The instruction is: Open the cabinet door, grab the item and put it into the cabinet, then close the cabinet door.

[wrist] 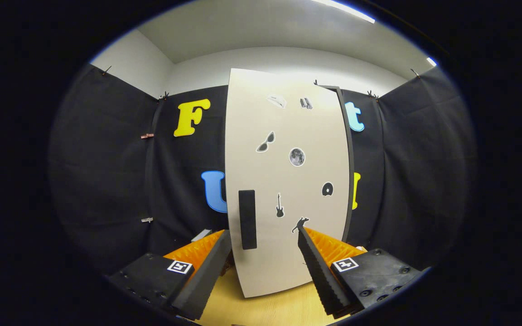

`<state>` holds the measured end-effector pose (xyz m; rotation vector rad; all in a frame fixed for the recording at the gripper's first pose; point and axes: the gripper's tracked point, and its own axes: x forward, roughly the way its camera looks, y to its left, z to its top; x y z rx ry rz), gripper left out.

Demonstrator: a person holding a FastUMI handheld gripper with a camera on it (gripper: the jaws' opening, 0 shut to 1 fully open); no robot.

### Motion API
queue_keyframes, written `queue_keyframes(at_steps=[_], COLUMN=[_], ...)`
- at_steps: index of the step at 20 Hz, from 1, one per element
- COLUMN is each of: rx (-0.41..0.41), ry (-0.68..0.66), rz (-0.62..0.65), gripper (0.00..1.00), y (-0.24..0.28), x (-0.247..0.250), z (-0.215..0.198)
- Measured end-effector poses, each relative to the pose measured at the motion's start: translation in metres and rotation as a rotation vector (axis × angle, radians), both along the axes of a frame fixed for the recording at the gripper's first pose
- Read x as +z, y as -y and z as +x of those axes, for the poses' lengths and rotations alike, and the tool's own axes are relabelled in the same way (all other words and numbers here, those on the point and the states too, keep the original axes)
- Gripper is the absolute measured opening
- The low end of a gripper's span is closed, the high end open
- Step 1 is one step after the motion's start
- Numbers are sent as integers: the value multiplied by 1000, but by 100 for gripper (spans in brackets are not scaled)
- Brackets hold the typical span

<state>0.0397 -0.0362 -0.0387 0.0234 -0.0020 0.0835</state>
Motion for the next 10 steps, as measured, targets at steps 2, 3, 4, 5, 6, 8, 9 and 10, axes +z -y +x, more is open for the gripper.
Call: queue_keyframes(at_steps=[2, 3, 4, 5, 6, 8, 9, 10], rx=[7, 11, 14, 14, 12, 3, -1, -5], ry=[5, 9, 10, 12, 14, 13, 13, 16], rz=[-8, -8, -8, -10, -13, -22, -24, -24], gripper=[96, 96, 96, 96, 96, 96, 96, 96], y=[-3, -5, -7, -7, -8, -7, -6, -6], x=[2, 3, 4, 5, 4, 4, 4, 5], z=[-2, -2, -2, -2, -2, -3, -3, -3])
